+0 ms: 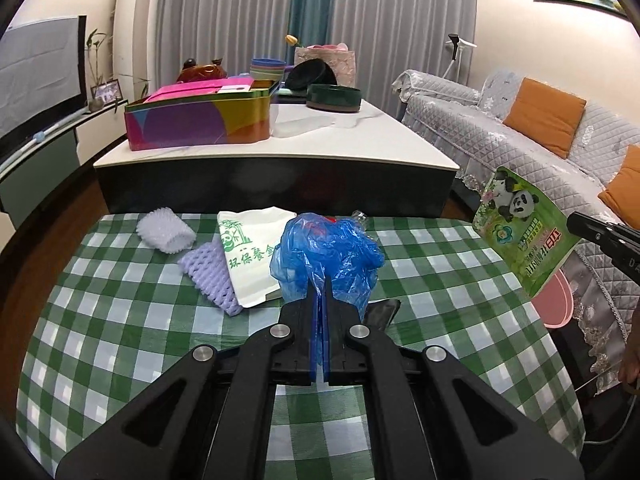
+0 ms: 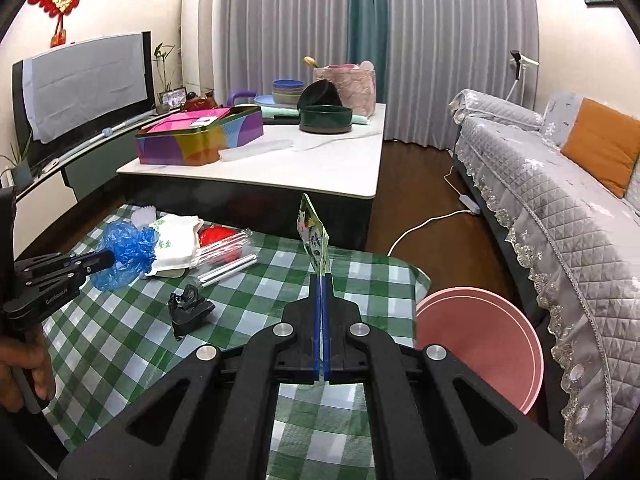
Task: Collect trash
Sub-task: 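Carry the panda packet and blue bag over the pink bin with both tools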
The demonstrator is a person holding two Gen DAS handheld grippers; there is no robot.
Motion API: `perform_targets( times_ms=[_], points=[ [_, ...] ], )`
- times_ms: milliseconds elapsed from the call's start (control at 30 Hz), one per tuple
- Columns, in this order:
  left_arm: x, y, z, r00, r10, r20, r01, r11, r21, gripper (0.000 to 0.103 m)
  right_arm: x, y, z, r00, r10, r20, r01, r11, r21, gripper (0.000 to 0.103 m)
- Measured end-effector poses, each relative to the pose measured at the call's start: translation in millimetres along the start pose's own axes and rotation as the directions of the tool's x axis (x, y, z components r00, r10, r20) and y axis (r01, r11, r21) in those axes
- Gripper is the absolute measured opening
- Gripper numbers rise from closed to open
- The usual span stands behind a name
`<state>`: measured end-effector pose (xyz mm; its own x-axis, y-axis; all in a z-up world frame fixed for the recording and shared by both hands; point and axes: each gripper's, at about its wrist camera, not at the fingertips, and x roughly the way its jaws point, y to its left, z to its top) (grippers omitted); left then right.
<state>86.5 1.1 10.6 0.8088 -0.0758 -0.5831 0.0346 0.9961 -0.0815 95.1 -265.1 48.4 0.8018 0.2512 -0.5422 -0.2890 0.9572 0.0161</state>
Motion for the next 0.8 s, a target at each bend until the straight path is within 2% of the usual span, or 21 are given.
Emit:
perform_targets(
  times_ms=[800],
  points=[
    [-2.0, -10.9, 0.3, 1.000, -0.006, 0.008, 0.006, 1.000, 0.009, 0.001, -11.6, -21.0, 11.6, 0.998, -0.036, 0.044, 0.035, 0.999, 0.023, 0.001]
  ],
)
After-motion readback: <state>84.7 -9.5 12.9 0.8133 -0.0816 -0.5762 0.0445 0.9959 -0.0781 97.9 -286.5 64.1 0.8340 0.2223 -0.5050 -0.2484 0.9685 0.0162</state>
